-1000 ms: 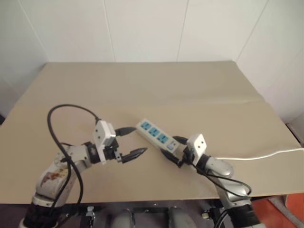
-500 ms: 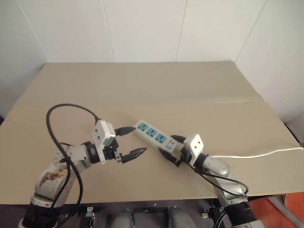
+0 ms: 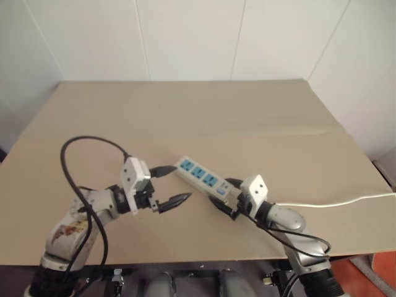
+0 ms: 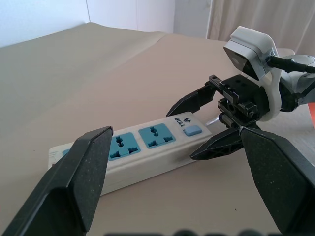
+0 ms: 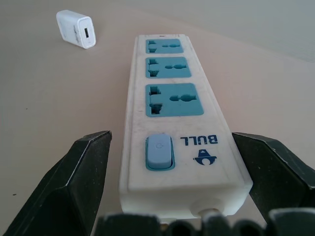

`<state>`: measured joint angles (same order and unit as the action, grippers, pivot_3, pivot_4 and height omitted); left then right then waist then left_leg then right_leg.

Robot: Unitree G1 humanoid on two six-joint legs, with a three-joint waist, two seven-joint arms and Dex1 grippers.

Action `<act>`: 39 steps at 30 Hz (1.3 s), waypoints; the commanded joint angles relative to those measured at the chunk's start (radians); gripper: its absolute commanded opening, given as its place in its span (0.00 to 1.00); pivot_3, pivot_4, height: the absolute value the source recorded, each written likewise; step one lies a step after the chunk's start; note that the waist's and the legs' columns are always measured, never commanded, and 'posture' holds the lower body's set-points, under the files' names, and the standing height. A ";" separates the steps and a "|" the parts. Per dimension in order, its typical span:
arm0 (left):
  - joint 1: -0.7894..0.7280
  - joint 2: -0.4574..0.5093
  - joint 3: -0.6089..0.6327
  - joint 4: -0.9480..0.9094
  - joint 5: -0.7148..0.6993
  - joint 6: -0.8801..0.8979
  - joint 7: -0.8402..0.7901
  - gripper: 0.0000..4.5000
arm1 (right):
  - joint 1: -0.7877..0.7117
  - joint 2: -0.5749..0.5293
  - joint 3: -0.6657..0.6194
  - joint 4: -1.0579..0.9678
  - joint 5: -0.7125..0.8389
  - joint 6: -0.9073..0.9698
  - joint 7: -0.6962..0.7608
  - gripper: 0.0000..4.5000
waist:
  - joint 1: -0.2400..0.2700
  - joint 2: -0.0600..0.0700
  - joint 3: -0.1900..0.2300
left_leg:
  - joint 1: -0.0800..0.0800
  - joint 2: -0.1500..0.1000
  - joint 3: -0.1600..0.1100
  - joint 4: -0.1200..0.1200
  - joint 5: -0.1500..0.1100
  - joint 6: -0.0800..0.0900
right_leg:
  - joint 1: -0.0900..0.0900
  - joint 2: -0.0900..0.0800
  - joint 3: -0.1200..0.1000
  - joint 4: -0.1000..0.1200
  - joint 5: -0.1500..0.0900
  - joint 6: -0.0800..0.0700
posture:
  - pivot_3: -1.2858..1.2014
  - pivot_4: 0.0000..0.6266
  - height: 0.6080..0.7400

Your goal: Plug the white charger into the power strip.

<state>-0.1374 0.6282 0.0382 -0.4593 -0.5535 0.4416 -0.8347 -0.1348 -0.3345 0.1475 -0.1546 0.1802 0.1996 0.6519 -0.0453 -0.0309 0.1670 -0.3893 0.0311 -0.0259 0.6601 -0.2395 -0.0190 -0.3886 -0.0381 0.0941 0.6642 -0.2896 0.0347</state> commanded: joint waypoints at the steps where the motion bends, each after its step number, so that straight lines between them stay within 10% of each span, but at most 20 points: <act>1: 0.007 0.005 0.017 -0.037 -0.016 -0.003 -0.001 1.00 | -0.002 0.009 0.004 -0.008 0.021 0.008 0.008 1.00 | 0.000 0.000 0.000 | 0.000 0.000 0.000 0.000 0.000 0.000 | 0.000 0.000 0.000 0.000 0.000 0.000 | 0.52 0.24 1.00; 27: -0.009 0.029 0.032 -0.024 -0.023 0.001 -0.028 1.00 | -0.136 0.077 0.038 0.408 0.005 -0.205 0.198 1.00 | -0.028 -0.001 -0.001 | 0.006 0.002 0.001 0.000 0.000 0.000 | 0.003 0.003 0.002 0.001 0.001 -0.001 | 0.52 0.24 1.00; 32: -0.009 0.037 0.036 -0.022 -0.025 0.002 -0.035 1.00 | -0.158 0.084 0.030 0.487 -0.003 -0.248 0.232 0.76 | -0.029 -0.002 -0.002 | 0.006 0.003 0.001 0.000 0.000 0.000 | 0.003 0.004 0.002 0.001 0.001 -0.001 | 0.52 0.24 1.00; 39: -0.017 0.064 0.054 0.001 -0.027 -0.009 -0.074 1.00 | -0.185 0.086 0.024 0.540 -0.006 -0.311 0.262 0.76 | -0.030 -0.005 -0.004 | 0.012 0.004 0.001 0.000 0.000 0.000 | 0.008 0.005 0.002 0.001 0.002 -0.002 | 0.52 0.24 1.00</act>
<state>-0.1377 0.6763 0.0621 -0.4542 -0.5587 0.4434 -0.8864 -0.3313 -0.2533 0.1497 0.3297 0.1908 -0.1124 0.9052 -0.0751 -0.0362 0.1633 -0.3758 0.0354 -0.0249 0.6601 -0.2395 -0.0190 -0.3789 -0.0321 0.0965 0.6652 -0.2876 0.0323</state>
